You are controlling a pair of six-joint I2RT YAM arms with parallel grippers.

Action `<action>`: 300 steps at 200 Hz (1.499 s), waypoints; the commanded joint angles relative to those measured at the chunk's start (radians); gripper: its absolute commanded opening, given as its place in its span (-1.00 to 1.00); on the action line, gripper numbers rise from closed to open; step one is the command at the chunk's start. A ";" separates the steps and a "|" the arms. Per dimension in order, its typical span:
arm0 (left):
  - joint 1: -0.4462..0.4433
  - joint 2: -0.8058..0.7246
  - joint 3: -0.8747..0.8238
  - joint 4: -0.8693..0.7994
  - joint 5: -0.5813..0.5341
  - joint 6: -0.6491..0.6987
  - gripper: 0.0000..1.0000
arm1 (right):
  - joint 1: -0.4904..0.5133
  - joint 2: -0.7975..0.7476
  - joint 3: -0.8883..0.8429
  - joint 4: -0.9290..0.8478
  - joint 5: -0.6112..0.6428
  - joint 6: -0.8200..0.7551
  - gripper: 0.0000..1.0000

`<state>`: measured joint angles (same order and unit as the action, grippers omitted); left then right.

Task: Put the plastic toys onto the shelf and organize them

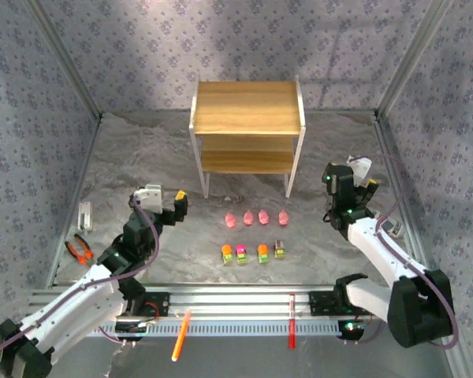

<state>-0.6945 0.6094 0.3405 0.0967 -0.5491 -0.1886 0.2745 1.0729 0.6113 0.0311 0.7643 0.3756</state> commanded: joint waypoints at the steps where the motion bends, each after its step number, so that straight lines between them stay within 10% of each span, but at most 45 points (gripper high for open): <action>1: -0.052 -0.002 0.056 -0.129 -0.023 -0.060 0.99 | 0.135 -0.060 0.019 -0.324 0.206 0.172 1.00; 142: -0.266 0.107 0.032 -0.217 0.020 -0.188 0.94 | 0.960 -0.182 0.024 -0.885 0.236 0.707 1.00; 300: -0.267 0.183 0.052 -0.199 0.073 -0.198 0.91 | 1.107 -0.005 -0.091 -0.580 -0.045 0.757 0.20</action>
<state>-0.9524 0.7876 0.3687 -0.1169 -0.4870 -0.3691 1.3716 1.0462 0.5507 -0.6479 0.7582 1.1503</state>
